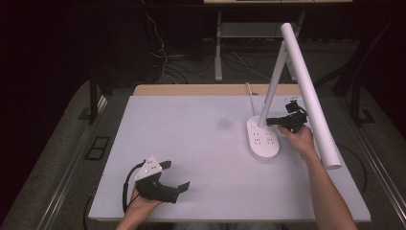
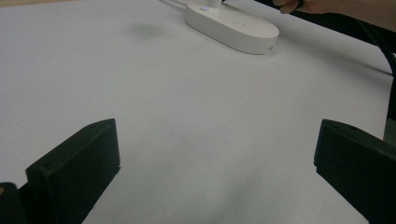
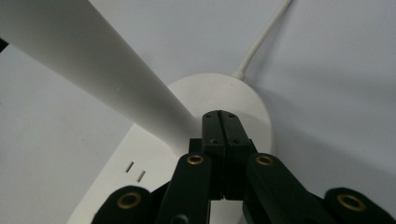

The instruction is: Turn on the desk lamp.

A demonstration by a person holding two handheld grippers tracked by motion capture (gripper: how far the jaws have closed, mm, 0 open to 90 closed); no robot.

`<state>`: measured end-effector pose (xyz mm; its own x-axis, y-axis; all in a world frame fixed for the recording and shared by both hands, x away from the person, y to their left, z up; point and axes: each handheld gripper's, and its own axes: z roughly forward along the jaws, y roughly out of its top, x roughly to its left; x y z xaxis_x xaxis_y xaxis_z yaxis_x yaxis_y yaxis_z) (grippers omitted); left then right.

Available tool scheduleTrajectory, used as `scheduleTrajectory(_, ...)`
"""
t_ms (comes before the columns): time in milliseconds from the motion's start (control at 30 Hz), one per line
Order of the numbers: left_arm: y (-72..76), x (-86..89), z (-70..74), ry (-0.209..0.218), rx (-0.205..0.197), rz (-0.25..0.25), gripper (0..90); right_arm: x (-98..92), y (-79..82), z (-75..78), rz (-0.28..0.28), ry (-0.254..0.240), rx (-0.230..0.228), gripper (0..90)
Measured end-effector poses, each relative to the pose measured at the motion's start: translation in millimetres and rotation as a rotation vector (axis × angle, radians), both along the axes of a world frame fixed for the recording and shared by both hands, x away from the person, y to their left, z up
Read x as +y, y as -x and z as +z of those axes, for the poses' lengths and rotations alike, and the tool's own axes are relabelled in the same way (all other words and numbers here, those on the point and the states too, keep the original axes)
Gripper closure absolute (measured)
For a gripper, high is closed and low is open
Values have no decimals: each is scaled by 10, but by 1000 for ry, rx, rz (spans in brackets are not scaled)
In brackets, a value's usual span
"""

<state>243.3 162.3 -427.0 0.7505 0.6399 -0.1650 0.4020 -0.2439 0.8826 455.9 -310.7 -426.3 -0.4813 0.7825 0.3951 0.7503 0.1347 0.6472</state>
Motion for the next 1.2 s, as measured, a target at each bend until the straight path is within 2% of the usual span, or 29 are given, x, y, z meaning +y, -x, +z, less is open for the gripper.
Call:
scheduleTrajectory(100,-1,0,-1,-1,1,0,0,-3,-7,-17,-2,9,4,894)
scheduleTrajectory(267,-2,-5,-2,-2,1,-3,0,-28,-10,-31,-6,-7,10,893)
scheduleTrajectory(433,4,-11,-1,-2,1,-4,0,-78,-14,-78,-6,-62,11,894)
scheduleTrajectory(667,7,-17,-2,-7,0,-6,0,-97,20,-131,-39,-108,3,896)
scheduleTrajectory(833,6,-16,-4,-11,1,-8,0,-71,29,-119,-43,-79,-11,897)
scheduleTrajectory(967,4,-20,-7,-15,3,-11,0,-62,23,-106,-45,-68,6,898)
scheduleTrajectory(1200,0,-15,-9,-11,7,-6,0,-45,22,-84,-43,-48,2,897)
